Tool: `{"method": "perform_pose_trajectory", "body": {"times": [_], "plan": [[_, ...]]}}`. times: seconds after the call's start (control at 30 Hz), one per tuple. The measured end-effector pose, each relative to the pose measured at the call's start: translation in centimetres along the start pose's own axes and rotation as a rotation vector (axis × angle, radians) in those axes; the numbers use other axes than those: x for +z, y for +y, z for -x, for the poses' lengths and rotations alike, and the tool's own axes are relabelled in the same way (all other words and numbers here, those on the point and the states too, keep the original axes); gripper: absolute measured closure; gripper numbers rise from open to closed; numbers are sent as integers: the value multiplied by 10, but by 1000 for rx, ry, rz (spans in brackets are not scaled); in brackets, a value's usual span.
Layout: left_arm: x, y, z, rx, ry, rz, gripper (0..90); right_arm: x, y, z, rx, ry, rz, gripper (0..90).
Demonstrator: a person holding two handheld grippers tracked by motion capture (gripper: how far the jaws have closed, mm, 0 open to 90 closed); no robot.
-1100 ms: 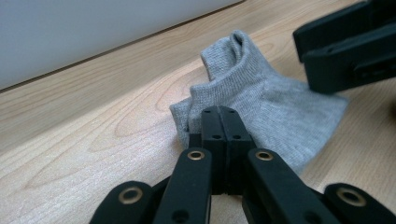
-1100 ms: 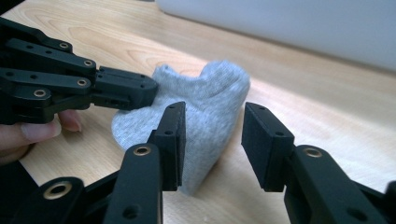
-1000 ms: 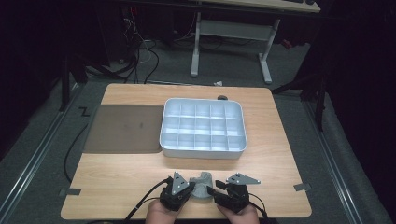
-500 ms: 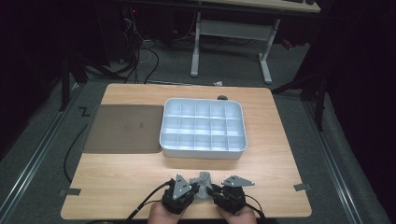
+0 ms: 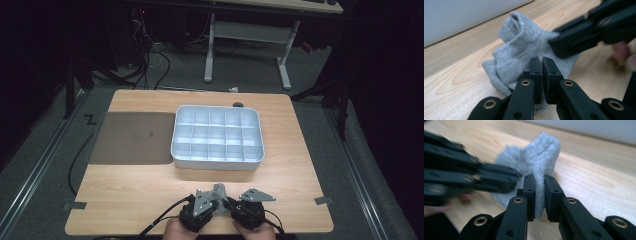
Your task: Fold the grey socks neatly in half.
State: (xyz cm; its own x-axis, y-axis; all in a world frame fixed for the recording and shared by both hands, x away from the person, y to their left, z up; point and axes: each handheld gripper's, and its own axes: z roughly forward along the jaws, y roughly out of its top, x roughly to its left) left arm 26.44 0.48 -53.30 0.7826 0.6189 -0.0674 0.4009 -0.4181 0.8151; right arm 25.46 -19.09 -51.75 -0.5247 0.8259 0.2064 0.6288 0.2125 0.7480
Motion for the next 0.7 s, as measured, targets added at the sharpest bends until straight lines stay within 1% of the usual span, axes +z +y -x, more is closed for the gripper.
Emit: {"method": "perform_pose_trajectory", "body": {"times": [0.03, 0.07, 0.17, 0.3, 0.33, 0.37, 0.53, 0.57, 0.63, 0.7], "plan": [[0, 0, 0, 6, 0, -1, 873, -3, 2, -2, 3, 10, 7, 817], [0, 0, 0, 7, 1, -1, 875, -5, 3, -5, -12, 13, 16, 817], [1, 0, 1, 9, 6, 2, 878, -5, 4, -11, -36, 5, 20, 819], [2, 0, -1, -1, -11, -4, 880, -5, 4, -12, -19, 37, 21, 820], [2, 0, -1, 0, -11, -4, 881, -4, 4, -12, -22, 50, 21, 820], [2, 0, -1, 0, -10, -4, 881, -4, 4, -12, -21, 54, 23, 820], [2, 0, -2, -3, -15, -4, 881, -3, 4, -11, -23, 61, 21, 814], [2, 0, -2, -4, -14, -4, 881, -3, 4, -11, -22, 56, 22, 810], [1, 0, -2, -6, -17, -5, 881, -4, 4, -8, -37, 44, 21, 794], [2, 0, -3, -11, -19, -2, 880, -5, 4, -6, -24, 47, 21, 773]]}}
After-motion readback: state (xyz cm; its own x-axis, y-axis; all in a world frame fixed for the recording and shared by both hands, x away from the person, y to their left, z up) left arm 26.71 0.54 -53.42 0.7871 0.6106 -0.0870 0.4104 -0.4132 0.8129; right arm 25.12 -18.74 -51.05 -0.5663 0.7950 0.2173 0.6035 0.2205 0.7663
